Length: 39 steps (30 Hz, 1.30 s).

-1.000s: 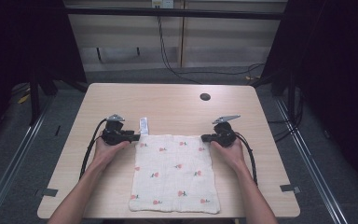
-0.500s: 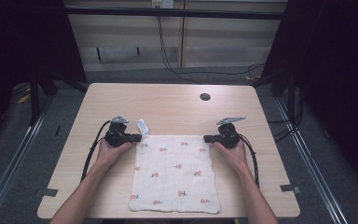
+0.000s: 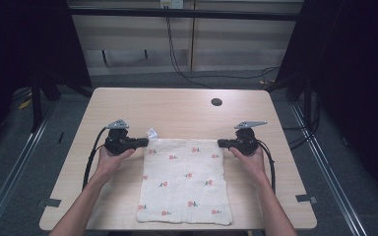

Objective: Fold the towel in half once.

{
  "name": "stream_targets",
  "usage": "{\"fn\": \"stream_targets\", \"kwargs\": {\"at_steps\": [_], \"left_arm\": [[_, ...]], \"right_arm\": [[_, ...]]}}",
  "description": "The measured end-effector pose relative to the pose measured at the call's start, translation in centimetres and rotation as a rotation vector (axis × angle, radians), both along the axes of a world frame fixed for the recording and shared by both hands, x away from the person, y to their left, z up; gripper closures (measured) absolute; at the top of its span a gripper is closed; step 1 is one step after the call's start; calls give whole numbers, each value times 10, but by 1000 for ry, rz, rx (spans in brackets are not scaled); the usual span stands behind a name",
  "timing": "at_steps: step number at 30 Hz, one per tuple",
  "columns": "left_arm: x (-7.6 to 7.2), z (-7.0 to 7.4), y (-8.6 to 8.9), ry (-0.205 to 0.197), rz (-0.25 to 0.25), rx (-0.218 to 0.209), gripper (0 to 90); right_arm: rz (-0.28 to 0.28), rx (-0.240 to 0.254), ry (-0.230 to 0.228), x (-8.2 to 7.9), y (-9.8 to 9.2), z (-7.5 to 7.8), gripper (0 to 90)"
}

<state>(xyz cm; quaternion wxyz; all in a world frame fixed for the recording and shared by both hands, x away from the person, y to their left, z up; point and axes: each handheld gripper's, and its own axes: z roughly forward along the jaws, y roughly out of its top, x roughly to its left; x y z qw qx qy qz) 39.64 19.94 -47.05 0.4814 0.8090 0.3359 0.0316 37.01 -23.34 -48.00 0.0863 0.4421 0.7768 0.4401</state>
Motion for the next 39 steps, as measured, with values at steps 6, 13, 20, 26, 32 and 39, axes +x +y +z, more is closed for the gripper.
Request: {"fn": "stream_targets", "kwargs": {"at_steps": [6,13,20,26,32,39], "left_arm": [[-16,15,0,-42,-30,-5,861],[-32,21,8,-42,-45,-4,861],[-47,32,10,-65,-87,15,860],[-61,36,12,-79,-97,20,860],[-78,44,11,-97,-107,-11,860],[-93,43,16,-92,-122,-3,860]], "right_arm": [[6,6,-31,-9,0,17,878],[39,19,-45,-26,-1,27,878],[73,14,-64,-42,-1,43,878],[102,28,-68,-58,-2,48,878],[134,46,-94,-80,0,60,878],[146,39,-113,-100,-1,67,877]]}}
